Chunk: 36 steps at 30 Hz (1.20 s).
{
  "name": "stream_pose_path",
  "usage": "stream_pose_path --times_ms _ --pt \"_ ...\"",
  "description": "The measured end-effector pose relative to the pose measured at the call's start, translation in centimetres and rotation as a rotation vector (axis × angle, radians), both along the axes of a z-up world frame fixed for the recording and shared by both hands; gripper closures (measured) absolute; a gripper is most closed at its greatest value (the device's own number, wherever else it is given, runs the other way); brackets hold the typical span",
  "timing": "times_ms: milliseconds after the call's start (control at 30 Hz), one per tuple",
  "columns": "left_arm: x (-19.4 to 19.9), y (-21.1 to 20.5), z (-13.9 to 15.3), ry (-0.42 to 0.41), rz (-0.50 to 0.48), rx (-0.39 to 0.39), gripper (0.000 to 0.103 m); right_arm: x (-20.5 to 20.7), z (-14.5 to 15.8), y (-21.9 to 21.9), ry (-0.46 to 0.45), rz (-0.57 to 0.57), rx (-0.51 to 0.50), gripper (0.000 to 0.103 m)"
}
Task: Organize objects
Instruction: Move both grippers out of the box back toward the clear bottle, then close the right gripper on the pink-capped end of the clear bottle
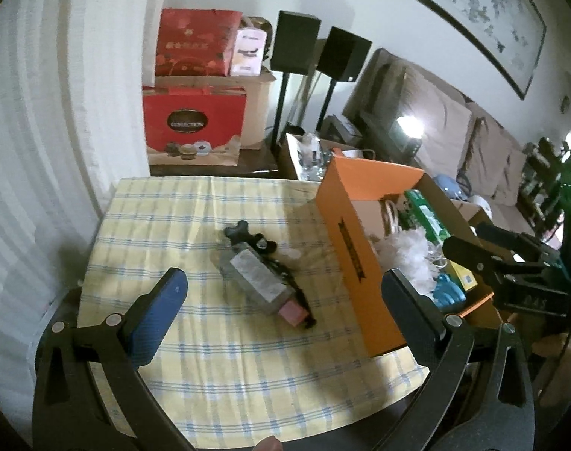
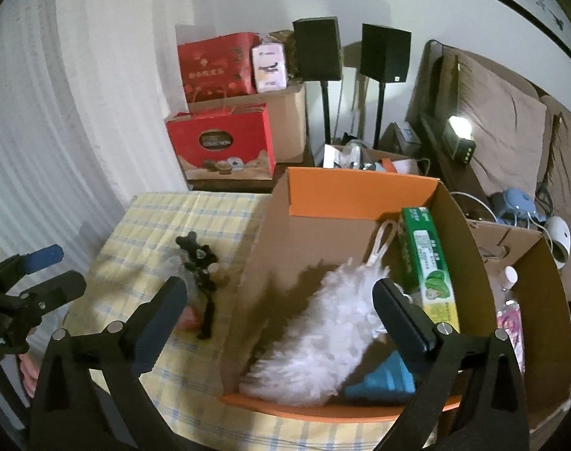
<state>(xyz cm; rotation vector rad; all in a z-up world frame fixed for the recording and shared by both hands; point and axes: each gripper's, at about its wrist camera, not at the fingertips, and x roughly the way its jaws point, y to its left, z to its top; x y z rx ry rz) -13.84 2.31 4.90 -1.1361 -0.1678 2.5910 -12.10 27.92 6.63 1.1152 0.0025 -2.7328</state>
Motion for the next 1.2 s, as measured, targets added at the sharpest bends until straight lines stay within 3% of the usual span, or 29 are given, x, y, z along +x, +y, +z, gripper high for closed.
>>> stream_pose_path --times_ms 367,767,933,1100,1200 --pt "-0.4 -3.5 -0.4 -0.016 0.081 -0.015 0.0 -0.5 -0.3 -4.3 -0.015 0.086 -0.01 0.002" --pt "-1.2 -6.5 -3.7 -0.091 0.111 -0.015 0.0 -1.0 -2.7 -8.8 -0.043 0.184 -0.035 0.002" --pt "-1.6 -7.8 -5.5 -0.129 0.136 0.009 0.0 -0.9 -4.2 -10.4 -0.05 0.211 -0.035 0.013" --pt "-2.0 -8.6 -7.1 -0.159 0.147 0.019 0.0 -1.0 -6.3 -11.7 -0.08 0.229 -0.03 0.035" --pt "-2.2 -8.9 -7.9 -0.171 0.147 0.023 0.0 -1.1 -7.4 -12.4 -0.102 0.246 -0.024 0.043"
